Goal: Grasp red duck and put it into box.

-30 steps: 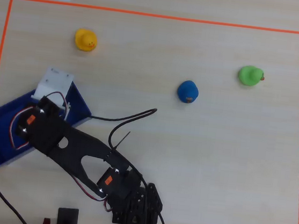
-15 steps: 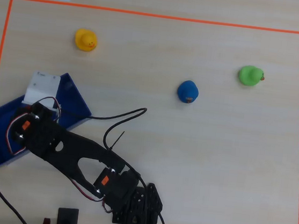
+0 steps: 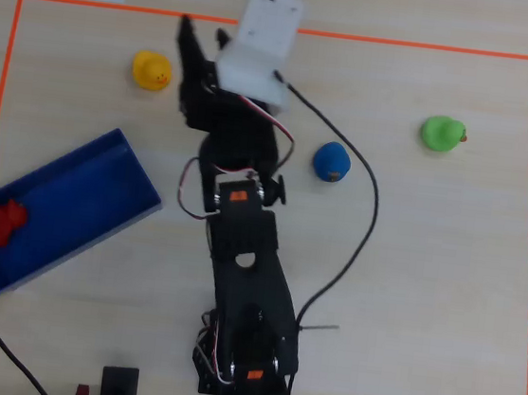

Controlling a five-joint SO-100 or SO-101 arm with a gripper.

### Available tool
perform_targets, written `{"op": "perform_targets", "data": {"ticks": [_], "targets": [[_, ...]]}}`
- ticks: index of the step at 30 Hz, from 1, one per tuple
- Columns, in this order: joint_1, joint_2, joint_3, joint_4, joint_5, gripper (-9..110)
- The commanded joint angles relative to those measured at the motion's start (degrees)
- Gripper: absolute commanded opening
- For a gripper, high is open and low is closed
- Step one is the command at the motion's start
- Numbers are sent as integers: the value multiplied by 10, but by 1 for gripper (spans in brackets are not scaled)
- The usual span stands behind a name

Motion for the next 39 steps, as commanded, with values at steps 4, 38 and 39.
{"op": "perform_targets", "data": {"ticks": [4, 38, 39], "targets": [[53, 219, 509, -487, -230, 0], [42, 645, 678, 584, -166, 8], [44, 645, 678, 584, -162, 8]]}}
